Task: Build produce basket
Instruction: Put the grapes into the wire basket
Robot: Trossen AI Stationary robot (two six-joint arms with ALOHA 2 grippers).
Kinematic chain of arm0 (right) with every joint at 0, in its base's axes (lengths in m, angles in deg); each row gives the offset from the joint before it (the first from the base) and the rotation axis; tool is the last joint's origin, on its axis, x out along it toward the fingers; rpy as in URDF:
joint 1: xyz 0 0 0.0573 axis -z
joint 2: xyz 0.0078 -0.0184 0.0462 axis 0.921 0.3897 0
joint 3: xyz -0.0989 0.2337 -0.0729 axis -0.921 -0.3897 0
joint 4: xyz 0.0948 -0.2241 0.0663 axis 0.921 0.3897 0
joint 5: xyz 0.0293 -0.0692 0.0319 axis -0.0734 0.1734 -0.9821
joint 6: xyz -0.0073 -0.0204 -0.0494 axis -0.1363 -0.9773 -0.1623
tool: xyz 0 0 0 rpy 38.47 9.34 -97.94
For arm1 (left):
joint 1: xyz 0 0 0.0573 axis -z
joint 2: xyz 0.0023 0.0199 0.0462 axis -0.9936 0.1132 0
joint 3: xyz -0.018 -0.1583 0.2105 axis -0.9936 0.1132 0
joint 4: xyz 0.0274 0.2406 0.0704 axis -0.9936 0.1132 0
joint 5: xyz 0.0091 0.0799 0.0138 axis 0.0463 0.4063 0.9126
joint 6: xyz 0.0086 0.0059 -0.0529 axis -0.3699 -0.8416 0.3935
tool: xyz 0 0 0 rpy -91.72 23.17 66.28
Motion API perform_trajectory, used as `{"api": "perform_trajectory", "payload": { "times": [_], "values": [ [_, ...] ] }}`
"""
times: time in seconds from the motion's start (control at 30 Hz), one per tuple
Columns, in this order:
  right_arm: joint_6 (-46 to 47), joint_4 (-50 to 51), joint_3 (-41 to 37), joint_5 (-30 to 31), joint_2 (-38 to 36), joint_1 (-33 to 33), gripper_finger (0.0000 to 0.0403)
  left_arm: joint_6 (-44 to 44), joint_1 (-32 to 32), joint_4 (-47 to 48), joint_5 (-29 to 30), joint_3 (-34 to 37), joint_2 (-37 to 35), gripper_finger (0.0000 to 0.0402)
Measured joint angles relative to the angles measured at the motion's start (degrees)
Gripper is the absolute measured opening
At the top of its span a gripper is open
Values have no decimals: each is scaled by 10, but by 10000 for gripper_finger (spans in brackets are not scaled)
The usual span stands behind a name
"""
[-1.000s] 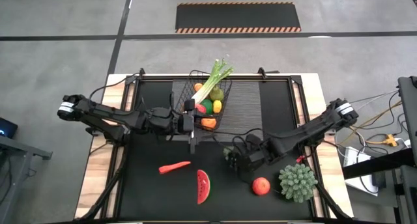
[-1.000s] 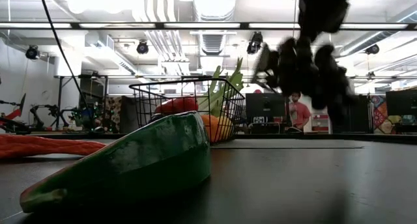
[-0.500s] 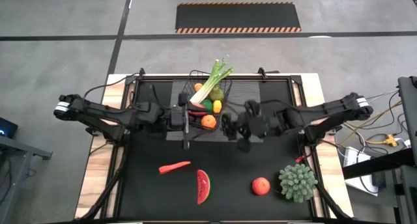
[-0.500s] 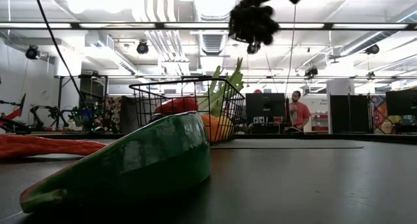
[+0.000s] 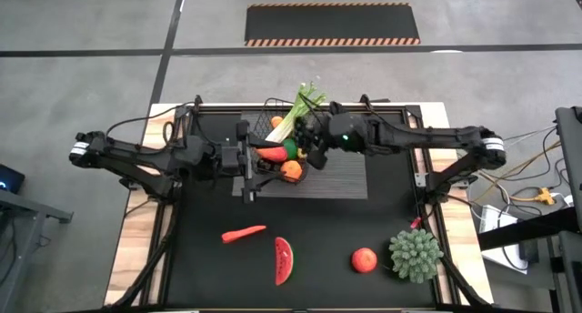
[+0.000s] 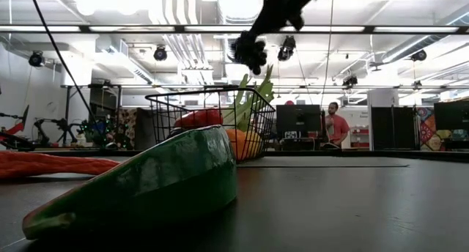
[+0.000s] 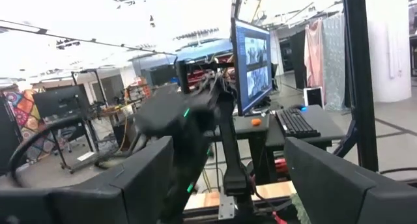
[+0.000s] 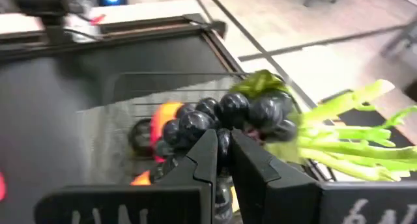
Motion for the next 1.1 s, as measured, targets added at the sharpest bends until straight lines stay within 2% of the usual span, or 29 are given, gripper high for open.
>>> {"api": "perform_trajectory", "payload": {
  "times": [0.33,0.77,0.9,1.1],
  "values": [
    [-1,-21,0,-6,102,77,24,0,0,2,1,0,-8,276],
    [14,-22,4,-4,165,89,28,0,0,7,2,2,-8,276],
    [19,-21,4,1,169,89,57,0,0,6,4,8,-8,276],
    [21,-21,4,12,164,89,125,2,0,5,15,17,-8,276]
  ]
}}
